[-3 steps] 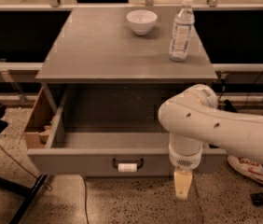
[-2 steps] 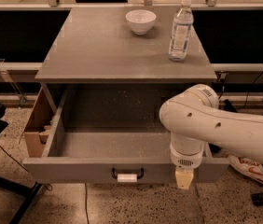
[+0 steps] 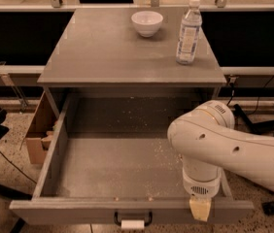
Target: Open top drawer
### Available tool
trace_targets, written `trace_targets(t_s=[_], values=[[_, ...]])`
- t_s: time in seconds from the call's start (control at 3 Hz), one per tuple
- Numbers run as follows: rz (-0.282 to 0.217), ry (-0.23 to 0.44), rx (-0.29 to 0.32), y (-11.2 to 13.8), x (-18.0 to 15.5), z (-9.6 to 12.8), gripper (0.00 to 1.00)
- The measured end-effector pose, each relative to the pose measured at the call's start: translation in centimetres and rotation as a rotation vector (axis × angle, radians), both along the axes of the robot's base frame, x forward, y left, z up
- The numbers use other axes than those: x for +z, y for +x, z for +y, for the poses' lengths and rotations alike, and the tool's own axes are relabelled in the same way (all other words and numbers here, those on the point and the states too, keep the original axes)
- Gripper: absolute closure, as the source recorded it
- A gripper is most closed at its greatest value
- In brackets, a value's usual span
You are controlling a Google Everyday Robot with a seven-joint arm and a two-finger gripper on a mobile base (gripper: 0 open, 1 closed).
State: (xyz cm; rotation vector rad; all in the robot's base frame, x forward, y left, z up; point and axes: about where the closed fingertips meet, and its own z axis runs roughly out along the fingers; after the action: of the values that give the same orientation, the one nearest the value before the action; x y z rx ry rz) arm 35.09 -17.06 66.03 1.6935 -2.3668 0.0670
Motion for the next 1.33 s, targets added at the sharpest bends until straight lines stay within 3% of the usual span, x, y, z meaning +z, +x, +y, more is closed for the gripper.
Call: trace_targets(t_s=[0.33, 0.67, 1.33], values=[[0.023, -0.025, -0.030, -2.45, 0.24, -0.52, 1.00], [0.023, -0.025, -0.030, -2.43, 0.21, -0.51, 0.86], [0.023, -0.025, -0.030, -2.44, 0.21, -0.51, 0.40]])
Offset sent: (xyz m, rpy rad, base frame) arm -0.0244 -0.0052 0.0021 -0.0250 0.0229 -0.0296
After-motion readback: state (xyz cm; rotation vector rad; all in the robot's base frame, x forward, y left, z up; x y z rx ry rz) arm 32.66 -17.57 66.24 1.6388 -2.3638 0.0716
